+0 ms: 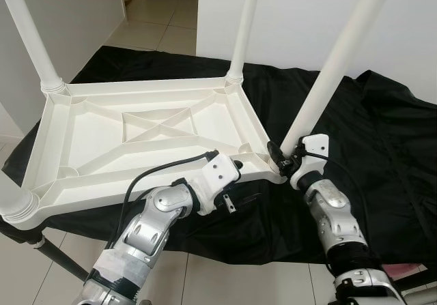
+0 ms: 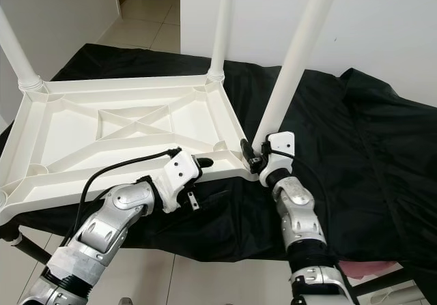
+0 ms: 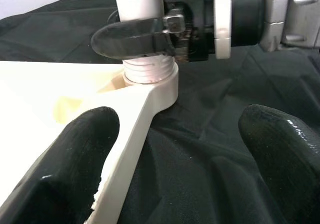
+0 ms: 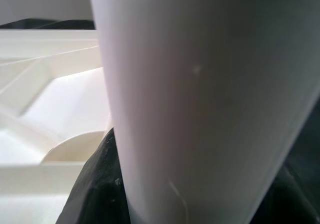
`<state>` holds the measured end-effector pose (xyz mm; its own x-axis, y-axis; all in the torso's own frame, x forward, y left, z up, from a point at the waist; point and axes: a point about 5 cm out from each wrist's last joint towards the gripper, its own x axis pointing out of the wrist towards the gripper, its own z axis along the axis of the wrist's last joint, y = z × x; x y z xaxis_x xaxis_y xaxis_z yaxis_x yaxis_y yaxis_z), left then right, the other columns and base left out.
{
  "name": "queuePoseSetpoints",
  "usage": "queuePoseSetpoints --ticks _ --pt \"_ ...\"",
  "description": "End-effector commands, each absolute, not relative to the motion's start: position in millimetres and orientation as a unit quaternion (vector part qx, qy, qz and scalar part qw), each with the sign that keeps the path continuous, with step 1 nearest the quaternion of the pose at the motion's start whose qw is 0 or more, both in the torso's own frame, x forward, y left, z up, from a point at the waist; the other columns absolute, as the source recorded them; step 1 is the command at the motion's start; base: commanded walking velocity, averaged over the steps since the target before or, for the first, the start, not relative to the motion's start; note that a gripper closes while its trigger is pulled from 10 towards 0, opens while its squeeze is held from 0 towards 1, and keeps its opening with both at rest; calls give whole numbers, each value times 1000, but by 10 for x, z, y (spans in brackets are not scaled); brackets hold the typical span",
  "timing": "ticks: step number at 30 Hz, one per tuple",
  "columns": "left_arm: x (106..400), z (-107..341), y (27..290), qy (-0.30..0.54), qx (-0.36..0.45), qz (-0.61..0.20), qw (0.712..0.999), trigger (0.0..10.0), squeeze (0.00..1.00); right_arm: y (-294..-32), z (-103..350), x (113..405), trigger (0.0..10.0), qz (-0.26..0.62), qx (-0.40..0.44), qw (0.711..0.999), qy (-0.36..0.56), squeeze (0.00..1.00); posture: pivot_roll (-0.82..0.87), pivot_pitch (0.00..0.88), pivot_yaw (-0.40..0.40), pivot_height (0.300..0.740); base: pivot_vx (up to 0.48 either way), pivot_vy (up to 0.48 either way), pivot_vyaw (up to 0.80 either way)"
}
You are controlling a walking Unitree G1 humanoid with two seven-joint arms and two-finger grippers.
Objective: Building children table
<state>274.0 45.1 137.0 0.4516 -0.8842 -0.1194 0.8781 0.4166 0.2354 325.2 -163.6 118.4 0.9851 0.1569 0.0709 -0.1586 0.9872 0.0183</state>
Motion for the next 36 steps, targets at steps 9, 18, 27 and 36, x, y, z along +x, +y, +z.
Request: queuePoseSetpoints --ticks 9,18,27,36 --pt "2735 1351 429 -13 139 -517 845 10000 0 -1650 973 3169 10000 -81 22 996 20 0 22 0 -78 740 0 0 0" --pt "2745 1358 434 -14 138 -516 846 10000 0 -1514 979 3143 10000 -124 33 992 21 0 26 0 -79 740 0 0 0" --pt "2776 1370 425 -16 138 -512 848 10000 0 -1438 1091 3168 10000 -98 53 994 -4 961 24 0 -81 740 0 0 0" --pt "2784 1385 417 -18 136 -510 849 10000 0 -1526 1183 3189 10000 -8 43 998 -40 1000 18 0 -79 740 0 0 0"
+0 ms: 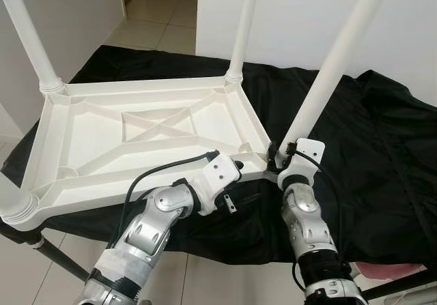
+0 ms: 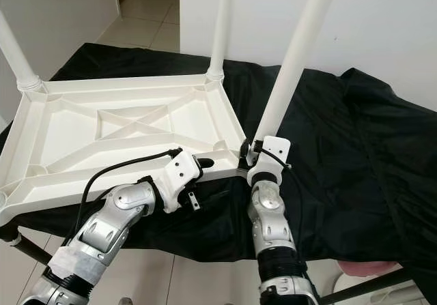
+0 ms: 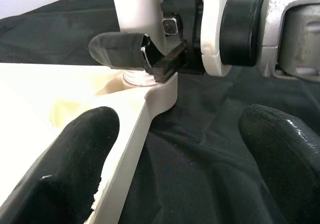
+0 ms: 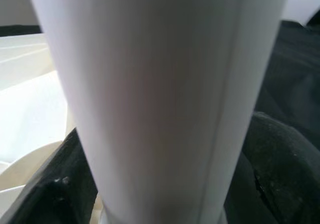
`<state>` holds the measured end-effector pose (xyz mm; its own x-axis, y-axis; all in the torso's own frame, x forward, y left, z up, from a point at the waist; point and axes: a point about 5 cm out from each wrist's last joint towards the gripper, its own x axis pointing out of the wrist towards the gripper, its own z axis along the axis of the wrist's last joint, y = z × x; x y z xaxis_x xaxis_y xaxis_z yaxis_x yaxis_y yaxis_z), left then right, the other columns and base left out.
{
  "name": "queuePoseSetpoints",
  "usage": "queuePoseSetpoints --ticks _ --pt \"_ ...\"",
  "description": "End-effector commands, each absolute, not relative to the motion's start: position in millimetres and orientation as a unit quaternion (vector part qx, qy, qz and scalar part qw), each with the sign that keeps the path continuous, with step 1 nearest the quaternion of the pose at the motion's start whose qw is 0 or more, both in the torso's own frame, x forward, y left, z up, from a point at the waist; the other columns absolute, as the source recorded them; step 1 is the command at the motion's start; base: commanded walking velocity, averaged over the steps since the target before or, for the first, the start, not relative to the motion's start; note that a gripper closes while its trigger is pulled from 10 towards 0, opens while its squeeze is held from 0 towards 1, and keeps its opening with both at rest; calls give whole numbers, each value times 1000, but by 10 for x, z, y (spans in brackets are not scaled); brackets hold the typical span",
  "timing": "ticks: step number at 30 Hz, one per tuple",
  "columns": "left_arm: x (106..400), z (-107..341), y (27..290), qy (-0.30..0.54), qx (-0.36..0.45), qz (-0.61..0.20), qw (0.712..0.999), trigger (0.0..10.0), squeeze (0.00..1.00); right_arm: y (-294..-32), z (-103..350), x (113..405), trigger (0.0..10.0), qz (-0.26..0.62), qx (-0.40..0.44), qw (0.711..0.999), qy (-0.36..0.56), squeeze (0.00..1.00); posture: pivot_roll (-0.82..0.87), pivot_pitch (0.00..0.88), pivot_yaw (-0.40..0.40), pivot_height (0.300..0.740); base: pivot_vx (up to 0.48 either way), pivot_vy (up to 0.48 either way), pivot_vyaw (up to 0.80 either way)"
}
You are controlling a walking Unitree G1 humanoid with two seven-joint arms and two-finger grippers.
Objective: Building children table
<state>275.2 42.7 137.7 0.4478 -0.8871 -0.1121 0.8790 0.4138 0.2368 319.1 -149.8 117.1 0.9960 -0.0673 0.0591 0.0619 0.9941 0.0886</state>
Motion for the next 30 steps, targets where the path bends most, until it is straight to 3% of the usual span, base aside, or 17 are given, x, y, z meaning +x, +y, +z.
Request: queuePoseSetpoints --ticks 1,10,11,13,14,21,22,25,26,30 --pt "2784 1385 417 -18 136 -510 849 10000 0 -1526 1183 3189 10000 -8 43 998 -40 1000 18 0 -79 740 0 0 0" --pt "2791 1394 415 -20 136 -506 852 10000 0 -1666 1230 3228 10000 101 10 993 -54 1000 26 0 -90 740 0 0 0" --pt "2792 1393 416 -20 136 -505 852 10000 0 -1703 1242 3244 10000 113 5 992 -54 545 27 0 -91 740 0 0 0" --pt "2792 1393 416 -20 136 -505 852 10000 0 -1703 1242 3244 10000 113 5 992 -54 545 27 0 -91 740 0 0 0" --pt "2789 1391 415 -20 135 -505 852 10000 0 -1736 1252 3260 10000 130 2 990 -52 0 27 0 -90 740 0 0 0" --pt "2785 1372 409 -17 144 -511 847 10000 0 -1723 1226 3280 10000 211 -13 977 -40 0 26 0 -86 740 0 0 0" --pt "2792 1367 413 -16 148 -512 846 10000 0 -1699 1218 3286 9294 231 -17 972 -36 0 20 0 -80 740 0 0 0" --pt "2799 1365 416 -15 152 -513 845 10000 0 -1684 1209 3295 9294 241 -24 970 -32 0 20 0 -80 740 0 0 0" --pt "2808 1375 417 -16 152 -513 845 10000 0 -1685 1197 3316 0 246 -31 968 -28 0 22 0 -79 740 0 0 0" --pt "2813 1381 417 -17 153 -512 845 10000 0 -1716 1149 3342 0 240 -48 970 -14 0 30 0 -82 740 0 0 0"
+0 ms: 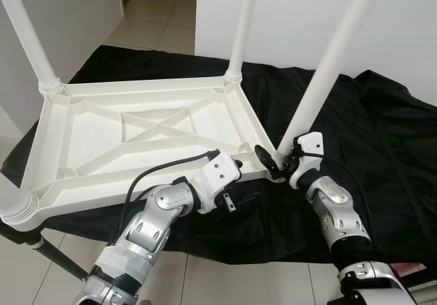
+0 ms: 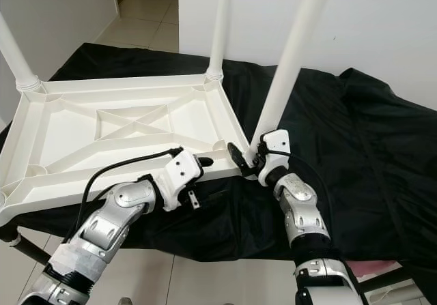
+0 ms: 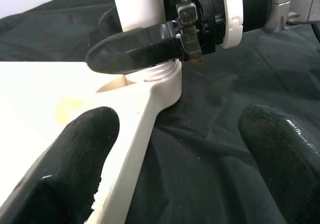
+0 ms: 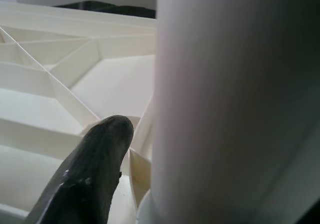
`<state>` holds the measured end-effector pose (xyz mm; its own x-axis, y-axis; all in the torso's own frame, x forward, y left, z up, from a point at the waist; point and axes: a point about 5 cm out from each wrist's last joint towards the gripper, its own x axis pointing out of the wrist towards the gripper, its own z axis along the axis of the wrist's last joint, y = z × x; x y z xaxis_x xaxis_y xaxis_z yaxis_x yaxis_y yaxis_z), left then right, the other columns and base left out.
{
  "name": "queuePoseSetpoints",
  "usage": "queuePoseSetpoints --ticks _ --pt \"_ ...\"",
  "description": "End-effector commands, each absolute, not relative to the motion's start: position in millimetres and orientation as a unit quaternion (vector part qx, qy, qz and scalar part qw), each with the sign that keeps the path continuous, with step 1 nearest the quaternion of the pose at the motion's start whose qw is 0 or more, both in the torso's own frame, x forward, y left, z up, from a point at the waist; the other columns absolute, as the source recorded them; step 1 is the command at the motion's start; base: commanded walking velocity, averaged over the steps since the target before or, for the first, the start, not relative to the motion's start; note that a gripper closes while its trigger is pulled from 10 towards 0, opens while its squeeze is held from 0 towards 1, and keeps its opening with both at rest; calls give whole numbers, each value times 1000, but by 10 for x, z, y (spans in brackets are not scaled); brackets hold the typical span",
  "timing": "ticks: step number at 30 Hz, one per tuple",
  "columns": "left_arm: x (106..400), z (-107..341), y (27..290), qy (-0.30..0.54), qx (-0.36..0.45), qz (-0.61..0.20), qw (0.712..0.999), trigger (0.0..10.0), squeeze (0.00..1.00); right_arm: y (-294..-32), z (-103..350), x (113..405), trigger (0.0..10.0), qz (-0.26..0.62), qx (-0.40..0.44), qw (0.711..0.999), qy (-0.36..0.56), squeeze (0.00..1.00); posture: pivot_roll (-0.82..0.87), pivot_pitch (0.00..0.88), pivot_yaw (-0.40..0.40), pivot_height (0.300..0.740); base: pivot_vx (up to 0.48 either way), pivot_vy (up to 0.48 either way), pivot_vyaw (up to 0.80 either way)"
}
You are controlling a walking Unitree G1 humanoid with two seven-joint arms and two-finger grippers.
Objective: Building children table
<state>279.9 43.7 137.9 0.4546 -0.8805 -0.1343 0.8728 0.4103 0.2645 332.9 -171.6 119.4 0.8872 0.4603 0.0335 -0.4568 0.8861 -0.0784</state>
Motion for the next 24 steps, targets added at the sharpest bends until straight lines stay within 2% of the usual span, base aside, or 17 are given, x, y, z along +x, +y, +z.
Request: queuePoseSetpoints --ticks 1,12,13,14,15,18,24 --pt "2813 1381 417 -17 153 -512 845 10000 0 -1716 1149 3342 0 240 -48 970 -14 0 30 0 -82 740 0 0 0" --pt "2819 1371 440 -16 160 -514 843 10000 0 -1786 1093 3347 0 226 -43 973 -2 0 24 0 -70 740 0 0 0" --pt "2817 1372 422 -16 160 -518 840 10000 0 -1792 1101 3352 4118 220 -38 975 -2 0 16 0 -64 740 0 0 0" --pt "2817 1372 422 -16 160 -518 840 10000 0 -1792 1101 3352 4118 220 -38 975 -2 0 16 0 -64 740 0 0 0" --pt "2816 1372 407 -17 160 -521 838 10000 0 -1797 1109 3354 10000 214 -28 976 -5 0 9 0 -60 740 0 0 0" --pt "2816 1370 397 -17 160 -523 837 10000 0 -1798 1114 3358 10000 209 -21 978 -8 0 5 0 -58 740 0 0 0" --pt "2798 1355 366 -17 160 -532 831 10000 0 -1846 1069 3344 10000 102 -17 995 -8 0 -5 0 -50 740 0 0 0"
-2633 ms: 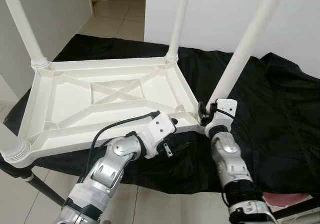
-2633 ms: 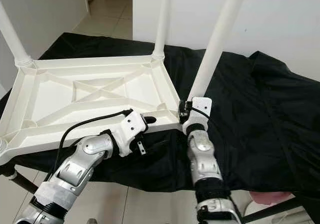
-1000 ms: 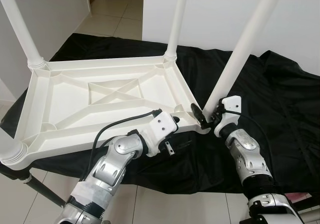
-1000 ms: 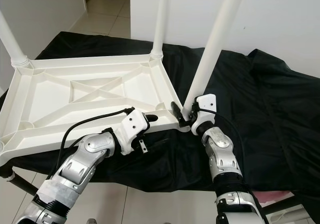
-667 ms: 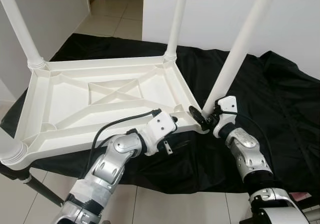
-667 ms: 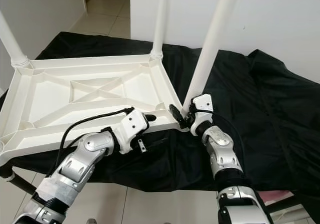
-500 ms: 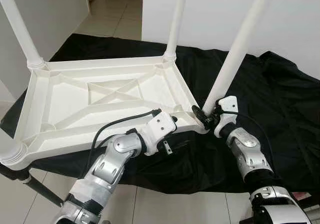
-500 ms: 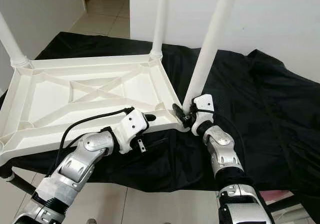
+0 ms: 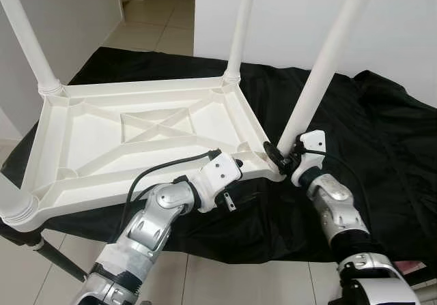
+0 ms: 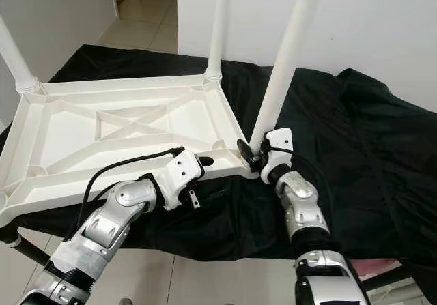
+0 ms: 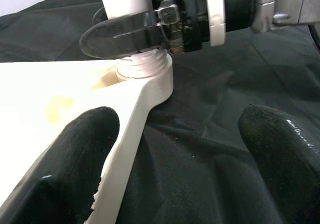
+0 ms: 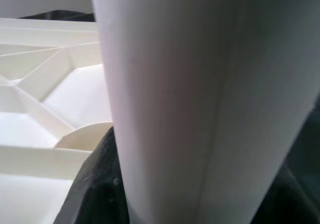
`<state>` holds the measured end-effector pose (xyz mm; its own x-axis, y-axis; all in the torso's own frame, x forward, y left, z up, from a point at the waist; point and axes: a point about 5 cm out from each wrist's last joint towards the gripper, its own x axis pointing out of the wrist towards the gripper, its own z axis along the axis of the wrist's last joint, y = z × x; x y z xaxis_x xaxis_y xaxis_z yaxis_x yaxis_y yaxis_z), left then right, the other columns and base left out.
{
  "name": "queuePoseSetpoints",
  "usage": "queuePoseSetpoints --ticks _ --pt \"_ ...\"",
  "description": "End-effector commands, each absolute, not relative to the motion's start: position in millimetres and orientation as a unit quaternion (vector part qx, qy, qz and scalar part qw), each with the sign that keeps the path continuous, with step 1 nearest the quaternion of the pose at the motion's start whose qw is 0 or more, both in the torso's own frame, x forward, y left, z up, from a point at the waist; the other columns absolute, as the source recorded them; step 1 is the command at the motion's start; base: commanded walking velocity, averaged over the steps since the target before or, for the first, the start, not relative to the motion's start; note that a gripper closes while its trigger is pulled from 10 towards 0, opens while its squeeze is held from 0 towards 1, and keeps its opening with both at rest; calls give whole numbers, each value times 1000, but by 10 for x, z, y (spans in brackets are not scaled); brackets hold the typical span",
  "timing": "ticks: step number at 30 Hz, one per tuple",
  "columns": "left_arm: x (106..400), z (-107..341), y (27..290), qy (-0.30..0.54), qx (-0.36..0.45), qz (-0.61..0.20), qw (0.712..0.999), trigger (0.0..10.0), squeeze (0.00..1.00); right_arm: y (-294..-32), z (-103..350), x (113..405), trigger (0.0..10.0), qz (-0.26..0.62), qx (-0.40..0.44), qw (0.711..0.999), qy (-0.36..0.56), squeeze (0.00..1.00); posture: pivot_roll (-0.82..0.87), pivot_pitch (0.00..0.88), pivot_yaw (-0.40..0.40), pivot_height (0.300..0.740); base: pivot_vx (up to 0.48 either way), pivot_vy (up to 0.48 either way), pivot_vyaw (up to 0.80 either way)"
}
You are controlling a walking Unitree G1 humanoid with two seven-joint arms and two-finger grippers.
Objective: Building children table
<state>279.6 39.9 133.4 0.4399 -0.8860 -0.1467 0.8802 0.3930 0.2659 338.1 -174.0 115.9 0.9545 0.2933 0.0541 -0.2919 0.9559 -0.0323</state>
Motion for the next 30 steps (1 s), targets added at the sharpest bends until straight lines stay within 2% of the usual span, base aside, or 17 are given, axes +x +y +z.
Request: queuePoseSetpoints --ticks 1,5,11,14,19,27,28,30 --pt "2798 1355 366 -17 160 -532 831 10000 0 -1846 1069 3344 10000 102 -17 995 -8 0 -5 0 -50 740 0 0 0" --pt "2790 1343 383 -14 161 -534 830 10000 0 -1826 1036 3260 10000 35 16 999 -13 0 -11 0 -35 740 0 0 0" --pt "2772 1326 385 -9 161 -543 824 10000 0 -1744 1048 3207 10000 11 25 999 -24 0 -23 0 -8 740 0 0 0" --pt "2770 1324 369 -9 164 -554 816 10000 0 -1735 1079 3169 10000 -69 31 997 -33 0 -32 0 8 740 0 0 0" --pt "2777 1331 357 -10 163 -555 816 10000 0 -1702 1103 3143 10000 -109 31 993 -36 0 -34 0 9 740 0 0 0" --pt "2771 1324 344 -10 164 -560 812 10000 0 -1558 1074 3128 10000 -110 30 993 -30 0 -38 0 19 740 0 0 0" --pt "2777 1332 346 -11 164 -560 812 10000 0 -1565 1095 3128 10000 -101 31 994 -38 1000 -34 0 19 740 0 0 0" --pt "2783 1337 349 -11 165 -560 812 10000 0 -1582 1119 3129 10000 -95 28 994 -45 1000 -33 0 21 740 0 0 0"
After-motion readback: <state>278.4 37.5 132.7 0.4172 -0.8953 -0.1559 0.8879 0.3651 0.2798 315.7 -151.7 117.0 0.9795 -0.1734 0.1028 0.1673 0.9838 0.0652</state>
